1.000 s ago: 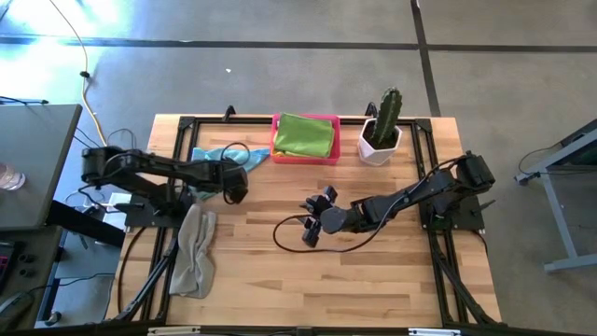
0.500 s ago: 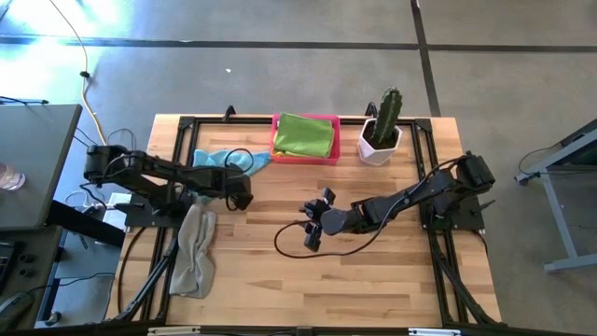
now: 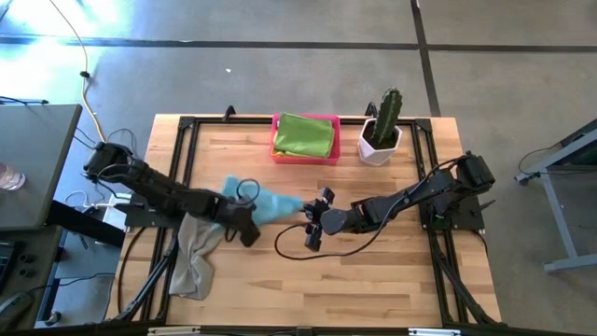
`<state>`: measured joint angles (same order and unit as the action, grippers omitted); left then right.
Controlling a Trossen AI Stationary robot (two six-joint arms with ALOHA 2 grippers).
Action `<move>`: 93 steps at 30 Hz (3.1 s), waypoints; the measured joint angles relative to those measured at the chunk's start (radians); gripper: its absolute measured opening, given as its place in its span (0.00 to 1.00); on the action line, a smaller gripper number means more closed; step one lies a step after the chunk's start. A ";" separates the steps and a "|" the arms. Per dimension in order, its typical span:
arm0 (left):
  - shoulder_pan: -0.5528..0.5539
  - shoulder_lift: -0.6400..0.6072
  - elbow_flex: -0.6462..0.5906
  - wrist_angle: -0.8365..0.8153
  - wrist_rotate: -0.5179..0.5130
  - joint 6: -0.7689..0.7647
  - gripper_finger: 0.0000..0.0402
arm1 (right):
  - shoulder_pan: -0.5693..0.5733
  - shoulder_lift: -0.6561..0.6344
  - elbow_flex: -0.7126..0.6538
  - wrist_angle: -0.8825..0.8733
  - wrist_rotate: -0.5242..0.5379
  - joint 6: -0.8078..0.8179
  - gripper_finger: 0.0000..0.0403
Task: Fold microfiber towels
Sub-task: Fold the blue microfiber cloth on the table
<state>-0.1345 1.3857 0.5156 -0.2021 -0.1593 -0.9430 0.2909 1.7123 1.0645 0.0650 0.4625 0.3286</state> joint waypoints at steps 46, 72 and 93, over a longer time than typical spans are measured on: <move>-0.047 -0.004 0.003 0.672 -0.149 0.721 0.46 | -0.019 0.000 0.000 0.015 -0.001 -0.103 0.41; -0.071 -0.004 0.003 0.318 -0.271 0.624 0.46 | -0.019 0.000 0.000 0.015 -0.001 -0.103 0.41; -0.177 -0.001 0.003 -0.104 -0.211 0.360 0.46 | -0.008 0.000 0.000 0.015 -0.010 0.056 0.41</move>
<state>-0.3119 1.3844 0.5186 -0.3057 -0.3704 -0.5835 0.2829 1.7126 1.0645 0.0801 0.4522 0.3847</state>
